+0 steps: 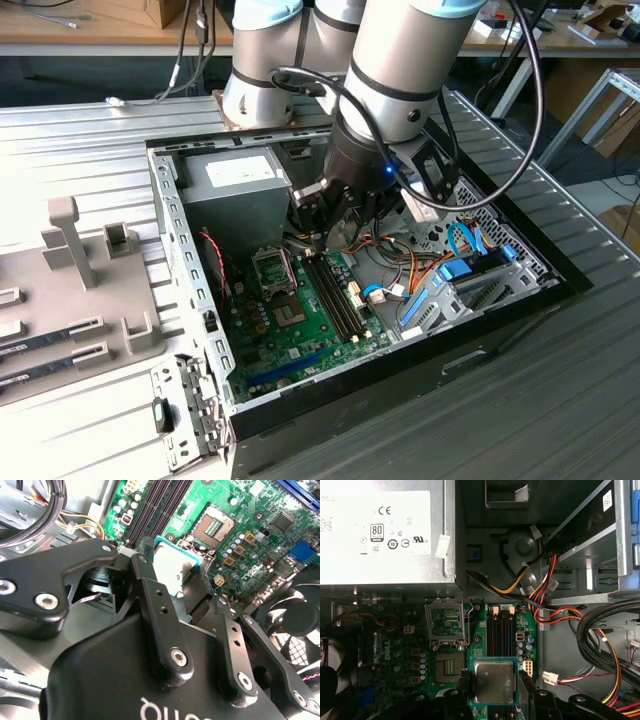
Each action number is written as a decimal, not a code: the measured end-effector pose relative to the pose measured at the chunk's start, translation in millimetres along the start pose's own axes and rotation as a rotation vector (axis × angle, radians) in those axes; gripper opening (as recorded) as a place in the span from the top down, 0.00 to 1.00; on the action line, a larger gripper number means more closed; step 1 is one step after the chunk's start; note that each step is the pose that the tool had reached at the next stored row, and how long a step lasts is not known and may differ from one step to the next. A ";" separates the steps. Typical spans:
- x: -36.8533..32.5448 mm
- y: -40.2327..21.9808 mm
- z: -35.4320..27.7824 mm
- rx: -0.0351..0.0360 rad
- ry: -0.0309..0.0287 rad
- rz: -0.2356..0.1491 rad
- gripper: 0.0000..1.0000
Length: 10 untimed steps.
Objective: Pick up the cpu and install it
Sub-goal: 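Place the cpu into insertion slot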
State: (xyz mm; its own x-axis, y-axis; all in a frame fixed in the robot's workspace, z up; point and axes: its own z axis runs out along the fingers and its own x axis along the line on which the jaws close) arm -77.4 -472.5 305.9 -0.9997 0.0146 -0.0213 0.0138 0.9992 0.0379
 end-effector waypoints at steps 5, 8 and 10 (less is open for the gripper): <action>0.0 -0.1 1.3 0.0000 0.0000 0.000 0.53; 0.0 -0.2 1.9 0.0001 0.0000 0.000 0.53; 0.0 -0.2 2.3 0.0000 0.0000 0.000 0.53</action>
State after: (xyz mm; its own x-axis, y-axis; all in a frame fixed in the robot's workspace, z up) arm -77.4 -472.6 303.6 -0.9997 0.0145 -0.0213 0.0137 0.9992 0.0379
